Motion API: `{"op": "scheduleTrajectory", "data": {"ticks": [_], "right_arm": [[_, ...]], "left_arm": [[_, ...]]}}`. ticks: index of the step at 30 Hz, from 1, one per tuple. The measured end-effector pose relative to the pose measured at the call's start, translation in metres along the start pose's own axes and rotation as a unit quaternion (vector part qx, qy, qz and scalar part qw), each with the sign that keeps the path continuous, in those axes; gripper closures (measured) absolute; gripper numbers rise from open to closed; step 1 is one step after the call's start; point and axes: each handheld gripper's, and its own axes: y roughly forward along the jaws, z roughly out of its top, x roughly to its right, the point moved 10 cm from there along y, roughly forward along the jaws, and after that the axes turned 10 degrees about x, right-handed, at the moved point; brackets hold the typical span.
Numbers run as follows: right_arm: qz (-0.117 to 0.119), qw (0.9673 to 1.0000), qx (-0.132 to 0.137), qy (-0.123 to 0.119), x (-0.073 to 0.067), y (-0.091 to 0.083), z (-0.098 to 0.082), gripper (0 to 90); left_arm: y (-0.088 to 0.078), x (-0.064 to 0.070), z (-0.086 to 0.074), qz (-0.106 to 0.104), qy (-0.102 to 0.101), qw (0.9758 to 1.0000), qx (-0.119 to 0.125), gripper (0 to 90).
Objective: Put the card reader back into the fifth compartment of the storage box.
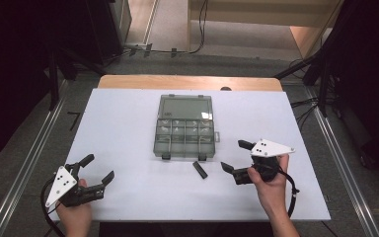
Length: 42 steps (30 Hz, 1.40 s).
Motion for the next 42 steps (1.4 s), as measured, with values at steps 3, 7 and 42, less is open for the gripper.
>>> {"op": "scheduleTrajectory", "data": {"ticks": [3,7,42], "right_arm": [[-0.003,0.9999,-0.01,-0.003,-0.003,0.007,0.001,6.4],[0.0,0.9999,-0.016,-0.003,-0.006,0.012,0.001,6.4],[0.049,0.9913,-0.122,-0.009,-0.046,0.064,-0.034,24.7]], "left_arm": [[0.0,0.0,0.0,-0.001,-0.002,1.0,0.001,13.9],[0.0,0.0,0.0,-0.001,-0.003,1.0,0.002,13.9],[0.0,-0.001,0.001,-0.002,-0.006,1.0,0.004,13.9]]}}
